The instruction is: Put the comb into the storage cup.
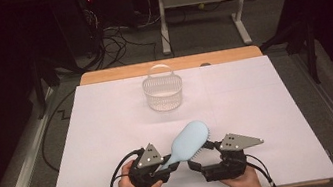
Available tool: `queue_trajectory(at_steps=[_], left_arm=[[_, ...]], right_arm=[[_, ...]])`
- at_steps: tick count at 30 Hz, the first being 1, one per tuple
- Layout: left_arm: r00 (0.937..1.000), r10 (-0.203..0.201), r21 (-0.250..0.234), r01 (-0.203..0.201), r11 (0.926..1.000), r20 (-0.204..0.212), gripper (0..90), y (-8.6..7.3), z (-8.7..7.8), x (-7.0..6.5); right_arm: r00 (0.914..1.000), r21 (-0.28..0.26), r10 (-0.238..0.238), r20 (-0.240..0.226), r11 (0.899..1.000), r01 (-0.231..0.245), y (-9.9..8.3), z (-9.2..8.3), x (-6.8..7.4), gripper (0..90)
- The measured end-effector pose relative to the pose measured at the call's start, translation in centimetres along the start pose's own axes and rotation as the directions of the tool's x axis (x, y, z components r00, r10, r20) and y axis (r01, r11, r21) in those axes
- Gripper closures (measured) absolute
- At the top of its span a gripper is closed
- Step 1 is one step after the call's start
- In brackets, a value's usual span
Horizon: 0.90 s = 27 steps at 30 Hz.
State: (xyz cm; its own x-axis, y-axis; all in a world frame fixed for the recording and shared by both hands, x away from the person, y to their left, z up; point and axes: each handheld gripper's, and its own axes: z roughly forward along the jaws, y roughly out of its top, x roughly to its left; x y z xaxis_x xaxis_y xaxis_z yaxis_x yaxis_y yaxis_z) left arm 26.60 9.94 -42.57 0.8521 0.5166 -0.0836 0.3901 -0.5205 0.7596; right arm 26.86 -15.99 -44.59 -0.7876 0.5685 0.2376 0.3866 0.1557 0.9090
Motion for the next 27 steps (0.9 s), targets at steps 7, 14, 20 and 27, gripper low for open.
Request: queue_trajectory(at_steps=[7, 14, 20, 27], left_arm=[[1.0, 0.005, -0.005, -0.005, 1.0, 0.005, 69.6, 0.2, 0.2, -0.2], [0.9999, 0.012, -0.001, -0.012, 0.9999, 0.01, 69.6, 0.3, 0.3, -0.3], [0.9999, 0.012, -0.002, -0.012, 0.9999, 0.005, 69.6, 0.3, 0.4, -0.4], [0.9994, 0.035, 0.0, -0.035, 0.9994, -0.004, 69.5, 0.5, 0.4, -0.8]], right_arm=[[0.9997, -0.003, 0.024, -0.012, 1.0, -0.024, 0.1, 0.3, -0.1, 20.4], [0.9994, -0.004, 0.033, -0.008, 0.999, -0.033, 0.4, 0.5, -0.2, 20.4], [0.9988, -0.01, 0.048, -0.009, 0.999, -0.048, 0.5, 0.7, -0.2, 20.3], [0.9985, -0.01, 0.053, -0.015, 0.999, -0.053, 0.7, 1.2, -0.1, 20.4]])
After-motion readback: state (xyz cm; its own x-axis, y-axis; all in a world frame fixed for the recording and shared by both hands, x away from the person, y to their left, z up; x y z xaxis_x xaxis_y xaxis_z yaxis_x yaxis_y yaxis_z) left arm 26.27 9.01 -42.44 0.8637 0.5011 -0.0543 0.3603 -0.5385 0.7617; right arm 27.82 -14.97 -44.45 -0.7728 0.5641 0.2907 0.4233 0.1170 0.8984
